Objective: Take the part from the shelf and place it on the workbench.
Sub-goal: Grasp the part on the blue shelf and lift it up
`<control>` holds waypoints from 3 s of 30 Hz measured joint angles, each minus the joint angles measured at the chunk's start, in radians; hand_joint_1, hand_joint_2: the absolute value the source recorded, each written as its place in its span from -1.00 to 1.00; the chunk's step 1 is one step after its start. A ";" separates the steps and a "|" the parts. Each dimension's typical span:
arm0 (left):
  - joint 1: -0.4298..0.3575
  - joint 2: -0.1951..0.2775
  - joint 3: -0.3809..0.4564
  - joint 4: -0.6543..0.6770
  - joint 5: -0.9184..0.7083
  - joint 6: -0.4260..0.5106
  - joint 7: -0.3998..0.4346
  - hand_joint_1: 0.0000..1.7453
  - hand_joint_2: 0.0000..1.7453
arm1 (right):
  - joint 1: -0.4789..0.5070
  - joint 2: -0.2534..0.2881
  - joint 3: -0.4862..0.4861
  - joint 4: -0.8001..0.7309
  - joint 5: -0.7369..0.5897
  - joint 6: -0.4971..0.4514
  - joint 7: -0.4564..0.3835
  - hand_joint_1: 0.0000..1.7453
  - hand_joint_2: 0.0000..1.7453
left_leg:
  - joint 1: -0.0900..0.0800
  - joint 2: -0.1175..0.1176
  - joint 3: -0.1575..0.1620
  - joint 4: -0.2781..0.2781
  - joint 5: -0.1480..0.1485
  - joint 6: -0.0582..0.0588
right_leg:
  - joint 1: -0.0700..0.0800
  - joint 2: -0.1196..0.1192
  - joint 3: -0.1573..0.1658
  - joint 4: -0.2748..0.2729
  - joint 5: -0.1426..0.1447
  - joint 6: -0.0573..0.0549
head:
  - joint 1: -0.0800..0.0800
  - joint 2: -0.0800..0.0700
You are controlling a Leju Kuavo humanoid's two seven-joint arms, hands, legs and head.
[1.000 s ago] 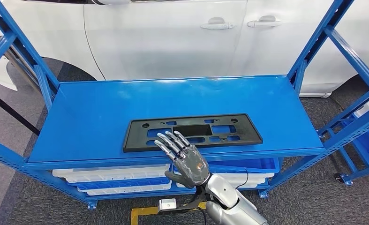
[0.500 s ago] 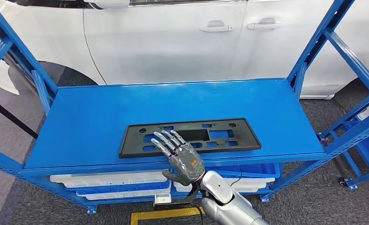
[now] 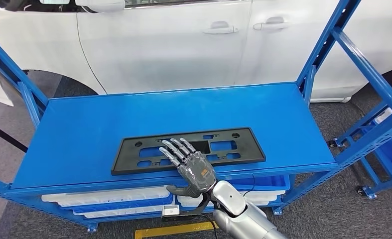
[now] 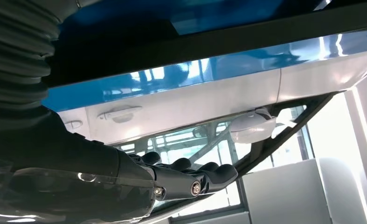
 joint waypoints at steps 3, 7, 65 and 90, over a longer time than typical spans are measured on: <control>-0.004 0.004 -0.015 0.000 0.000 -0.003 0.002 -1.00 -1.00 | -0.018 0.017 0.002 0.036 0.068 -0.042 0.044 -1.00 1.00 | -0.004 -0.001 0.010 -0.030 -0.003 0.010 | 0.001 0.002 -0.005 0.000 -0.001 0.015 | 0.000 0.000; -0.011 0.005 -0.036 0.000 0.000 0.000 0.006 -1.00 -1.00 | -0.041 0.041 0.004 0.076 0.214 -0.063 0.124 -1.00 1.00 | 0.003 0.001 0.018 -0.045 0.002 0.028 | -0.003 0.000 -0.055 0.110 -0.064 0.034 | 0.000 0.000; -0.030 0.026 -0.128 0.000 -0.001 -0.014 -0.031 -1.00 -1.00 | -0.330 0.159 0.263 0.591 0.417 0.025 0.560 1.00 1.00 | 0.012 -0.001 0.035 -0.041 -0.012 0.004 | -0.007 0.004 -0.024 -0.014 0.039 0.033 | 0.000 0.000; -0.030 0.032 -0.123 0.000 -0.001 -0.036 -0.089 -1.00 1.00 | -0.338 0.161 0.148 0.620 0.409 -0.007 0.499 1.00 1.00 | 0.018 0.003 -0.030 0.082 -0.032 -0.028 | -0.013 -0.010 0.006 -0.028 0.025 0.006 | 0.000 0.000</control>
